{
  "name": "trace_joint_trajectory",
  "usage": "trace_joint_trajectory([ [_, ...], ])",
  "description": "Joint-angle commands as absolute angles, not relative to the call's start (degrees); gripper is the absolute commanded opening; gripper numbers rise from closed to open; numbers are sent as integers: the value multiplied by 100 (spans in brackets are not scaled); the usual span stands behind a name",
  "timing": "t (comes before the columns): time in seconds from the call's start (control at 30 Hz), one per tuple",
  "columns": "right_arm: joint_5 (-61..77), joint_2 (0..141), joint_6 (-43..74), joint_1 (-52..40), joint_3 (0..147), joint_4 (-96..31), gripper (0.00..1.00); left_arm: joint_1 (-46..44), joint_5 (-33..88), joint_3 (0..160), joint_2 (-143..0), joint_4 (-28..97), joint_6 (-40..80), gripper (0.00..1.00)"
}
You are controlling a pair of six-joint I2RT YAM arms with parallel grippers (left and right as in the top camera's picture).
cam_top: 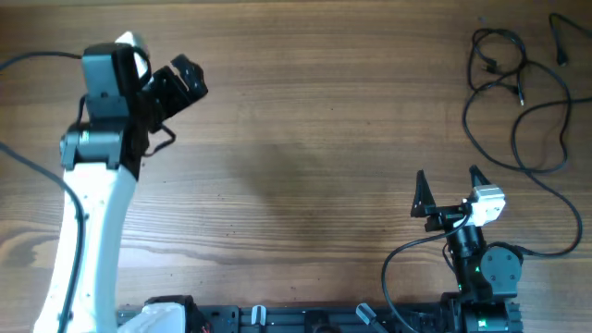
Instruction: Untangle cables
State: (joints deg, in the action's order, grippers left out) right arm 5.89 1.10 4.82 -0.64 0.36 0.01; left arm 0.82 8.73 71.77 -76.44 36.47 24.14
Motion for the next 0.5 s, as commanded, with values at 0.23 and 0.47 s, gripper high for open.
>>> trace_joint_trajectory([
  [0.23,489,43,460,-36,30,19,100,95,1476,3551,-3841,1396,36,100],
  [0.47,489,43,460,-36,30,19,100,183,1310,1319,-1361,718,-126,100],
])
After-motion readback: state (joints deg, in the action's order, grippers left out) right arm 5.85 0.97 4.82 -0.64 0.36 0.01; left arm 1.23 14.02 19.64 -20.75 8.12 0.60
